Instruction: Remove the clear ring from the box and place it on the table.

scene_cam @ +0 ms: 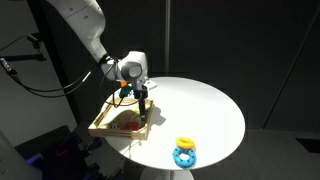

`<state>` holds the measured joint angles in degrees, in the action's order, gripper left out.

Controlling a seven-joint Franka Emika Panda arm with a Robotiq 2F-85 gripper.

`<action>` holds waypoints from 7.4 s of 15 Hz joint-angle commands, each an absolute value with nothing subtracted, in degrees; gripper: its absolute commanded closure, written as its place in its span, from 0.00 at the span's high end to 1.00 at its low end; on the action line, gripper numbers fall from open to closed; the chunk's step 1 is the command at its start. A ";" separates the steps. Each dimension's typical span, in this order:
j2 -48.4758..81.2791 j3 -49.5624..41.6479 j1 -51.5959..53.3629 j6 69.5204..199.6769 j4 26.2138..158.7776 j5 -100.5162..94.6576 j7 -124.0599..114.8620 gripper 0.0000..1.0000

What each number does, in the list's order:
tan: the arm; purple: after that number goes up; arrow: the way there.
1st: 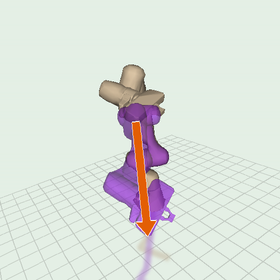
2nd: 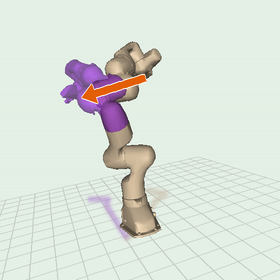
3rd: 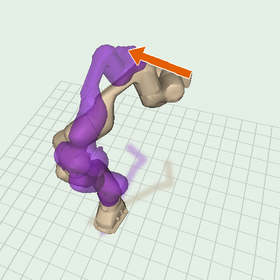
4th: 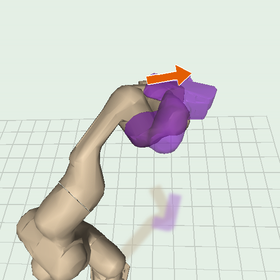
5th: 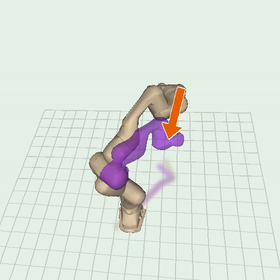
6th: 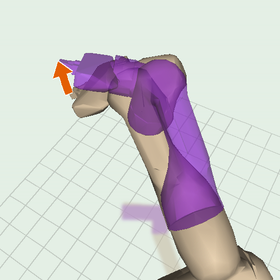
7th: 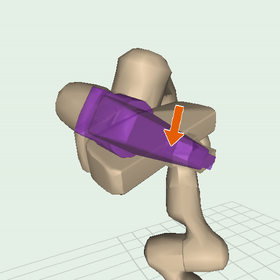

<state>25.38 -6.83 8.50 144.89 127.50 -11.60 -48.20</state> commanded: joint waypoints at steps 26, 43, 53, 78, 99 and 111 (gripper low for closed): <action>30.87 -8.08 13.68 144.47 120.86 -11.21 -53.52 1.00; 30.31 -9.02 15.04 144.58 121.53 -12.39 -55.86 0.05; 28.35 -8.96 14.75 144.53 122.94 -12.30 -55.63 0.58; 29.01 -11.34 15.98 155.11 129.07 -11.40 -57.73 0.74; 19.67 -17.36 15.63 151.34 127.48 -20.02 -61.73 0.09; 23.72 -20.25 11.85 148.23 125.90 -29.77 -68.76 0.09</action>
<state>22.16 -20.10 12.13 149.90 127.25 -27.31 -66.10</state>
